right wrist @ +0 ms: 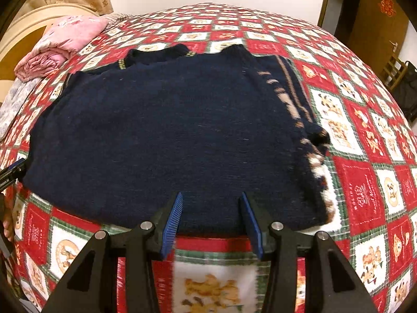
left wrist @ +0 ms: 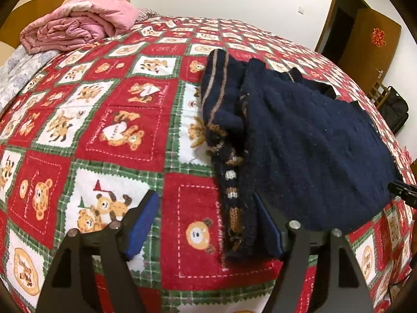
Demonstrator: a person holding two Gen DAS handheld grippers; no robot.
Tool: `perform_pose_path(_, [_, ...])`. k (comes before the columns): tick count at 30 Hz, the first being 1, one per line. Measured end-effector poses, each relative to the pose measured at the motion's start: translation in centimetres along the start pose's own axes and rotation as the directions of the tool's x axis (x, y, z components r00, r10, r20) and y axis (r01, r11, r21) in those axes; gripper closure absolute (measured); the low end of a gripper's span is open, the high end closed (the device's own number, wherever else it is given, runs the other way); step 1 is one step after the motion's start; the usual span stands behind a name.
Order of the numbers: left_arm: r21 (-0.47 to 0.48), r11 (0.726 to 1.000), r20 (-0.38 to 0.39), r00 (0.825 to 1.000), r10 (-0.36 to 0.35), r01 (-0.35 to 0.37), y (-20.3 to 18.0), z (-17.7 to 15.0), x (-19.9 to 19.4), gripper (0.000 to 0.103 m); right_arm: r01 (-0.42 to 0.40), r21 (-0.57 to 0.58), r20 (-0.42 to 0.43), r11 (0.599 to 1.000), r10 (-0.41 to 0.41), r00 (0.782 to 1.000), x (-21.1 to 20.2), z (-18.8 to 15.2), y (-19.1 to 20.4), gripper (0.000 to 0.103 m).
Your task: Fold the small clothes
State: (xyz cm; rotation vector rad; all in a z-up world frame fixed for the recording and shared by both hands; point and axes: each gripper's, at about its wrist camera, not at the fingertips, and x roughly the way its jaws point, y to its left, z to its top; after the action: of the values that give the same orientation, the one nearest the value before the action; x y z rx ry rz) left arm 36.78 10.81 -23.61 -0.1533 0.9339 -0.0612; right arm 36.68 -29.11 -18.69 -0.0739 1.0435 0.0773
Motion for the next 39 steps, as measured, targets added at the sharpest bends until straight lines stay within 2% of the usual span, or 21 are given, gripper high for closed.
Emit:
perform_pose_path(5, [0.029,1.000,-0.007,1.000,0.010,-0.010,0.0,-0.3,-0.1,0.022,-0.042,-0.064,0.009,0.997,0.043,0.999,0.1,1.1,4.0,0.055])
perform_pose_path(9, [0.023,1.000,-0.006,1.000,0.002,-0.001,0.2,-0.4,-0.2,0.021,-0.113,-0.148,0.030,0.983,0.118,0.993,0.5,2.1,8.5,0.055])
perform_pose_path(14, [0.003,1.000,0.013,1.000,-0.021,0.021,0.4,-0.8,-0.7,0.021,-0.170,-0.215,0.030,0.962,0.181,0.983,1.3,3.2,12.0,0.055])
perform_pose_path(21, [0.050,0.998,0.022,0.999,-0.044,0.043,-0.2,-1.0,-0.6,0.022,-0.258,-0.182,0.053,0.949,0.272,0.961,3.2,9.3,14.4,0.055])
perform_pose_path(24, [0.080,0.997,0.022,1.000,-0.011,0.009,-0.8,-1.1,-0.4,0.022,-0.280,-0.193,0.040,0.940,0.293,0.955,5.0,12.1,17.0,0.059])
perform_pose_path(26, [0.100,0.995,0.025,1.000,0.005,-0.007,-1.2,-1.2,-0.4,0.022,-0.263,-0.215,0.008,0.940,0.271,0.963,6.9,13.4,19.0,0.060])
perform_pose_path(29, [0.088,0.996,0.021,1.000,-0.021,0.019,-0.7,-1.1,-0.3,0.022,-0.190,-0.232,-0.028,0.954,0.189,0.982,10.3,14.8,21.4,0.060])
perform_pose_path(33, [0.066,0.996,0.025,0.998,-0.054,0.052,-0.3,-1.3,-0.5,0.022,-0.113,-0.270,0.009,0.956,0.120,0.993,10.6,15.4,22.8,0.058])
perform_pose_path(34, [0.067,0.996,0.026,0.998,-0.053,0.051,-0.3,-1.3,-0.5,0.021,-0.112,-0.279,0.026,0.954,0.124,0.992,10.1,15.4,22.8,0.058])
perform_pose_path(37, [0.065,0.996,0.031,0.998,-0.055,0.052,-0.4,-1.4,-0.5,0.021,-0.172,-0.247,0.109,0.953,0.204,0.973,8.0,16.5,22.1,0.058])
perform_pose_path(39, [0.065,0.996,0.031,0.998,-0.060,0.058,-0.4,-1.3,-0.4,0.019,-0.211,-0.235,0.085,0.949,0.236,0.968,8.3,17.6,22.9,0.059])
